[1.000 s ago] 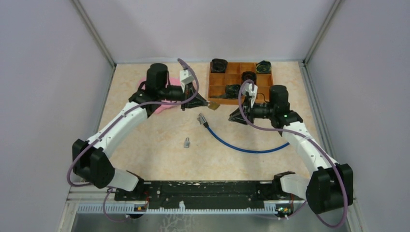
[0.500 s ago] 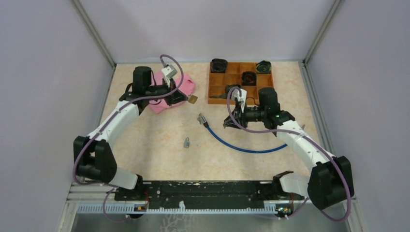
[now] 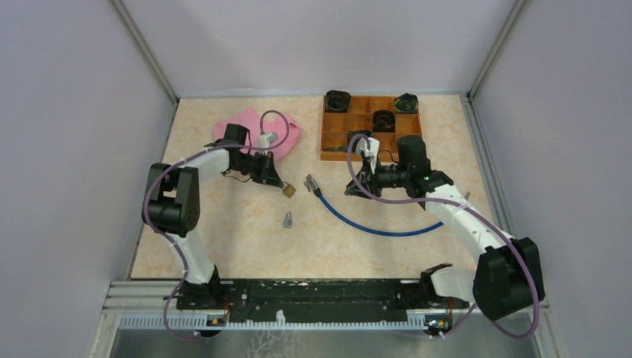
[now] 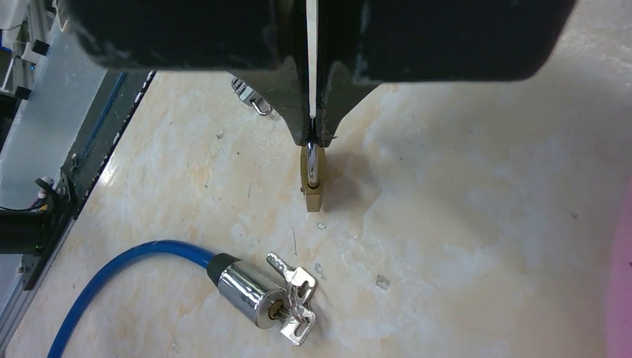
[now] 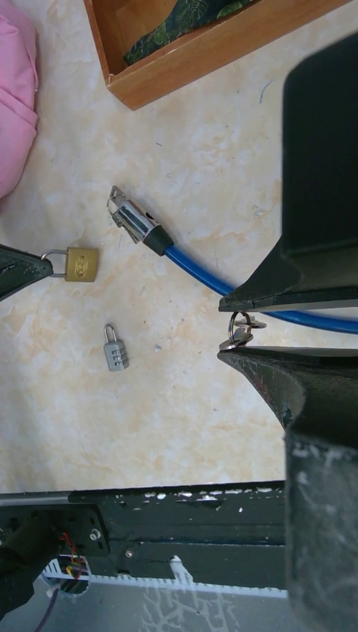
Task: Lock with the key
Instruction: Place the lock at the center of the board.
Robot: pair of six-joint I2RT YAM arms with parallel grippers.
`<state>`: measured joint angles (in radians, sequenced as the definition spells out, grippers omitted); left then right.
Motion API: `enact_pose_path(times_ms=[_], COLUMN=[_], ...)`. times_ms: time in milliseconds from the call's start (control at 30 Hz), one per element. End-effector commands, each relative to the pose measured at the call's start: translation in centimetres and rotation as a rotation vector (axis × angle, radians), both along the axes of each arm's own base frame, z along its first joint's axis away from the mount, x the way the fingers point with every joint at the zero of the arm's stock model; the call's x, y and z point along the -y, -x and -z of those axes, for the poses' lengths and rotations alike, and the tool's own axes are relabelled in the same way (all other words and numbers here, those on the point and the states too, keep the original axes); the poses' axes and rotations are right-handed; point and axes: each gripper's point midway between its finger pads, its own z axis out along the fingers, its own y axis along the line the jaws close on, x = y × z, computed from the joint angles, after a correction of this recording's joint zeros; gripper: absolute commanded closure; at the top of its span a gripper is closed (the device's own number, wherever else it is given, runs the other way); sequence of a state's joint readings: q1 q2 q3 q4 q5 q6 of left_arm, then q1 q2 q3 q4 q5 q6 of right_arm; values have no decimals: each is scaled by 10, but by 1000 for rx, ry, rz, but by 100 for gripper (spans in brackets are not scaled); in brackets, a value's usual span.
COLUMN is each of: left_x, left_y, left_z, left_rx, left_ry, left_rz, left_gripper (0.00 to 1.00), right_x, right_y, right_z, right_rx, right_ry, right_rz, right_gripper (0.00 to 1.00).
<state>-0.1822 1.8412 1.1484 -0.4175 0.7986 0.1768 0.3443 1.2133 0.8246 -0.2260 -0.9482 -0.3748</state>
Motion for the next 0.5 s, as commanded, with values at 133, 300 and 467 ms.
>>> enact_pose_path(times_ms=[133, 300, 467], left_x=[-23, -47, -68], left_y=[-10, -13, -14], left_z=[-2, 8, 19], left_rx=[-20, -43, -50], left_ry=[16, 0, -43], left_rz=[-51, -100, -137], left_gripper=[96, 95, 83], right_x=[-7, -15, -32], right_y=[-2, -3, -3], right_z=[-15, -14, -10], right_rx=[66, 59, 57], right_ry=[-31, -21, -2], right_rz=[-21, -38, -81], right_gripper=[100, 100, 100])
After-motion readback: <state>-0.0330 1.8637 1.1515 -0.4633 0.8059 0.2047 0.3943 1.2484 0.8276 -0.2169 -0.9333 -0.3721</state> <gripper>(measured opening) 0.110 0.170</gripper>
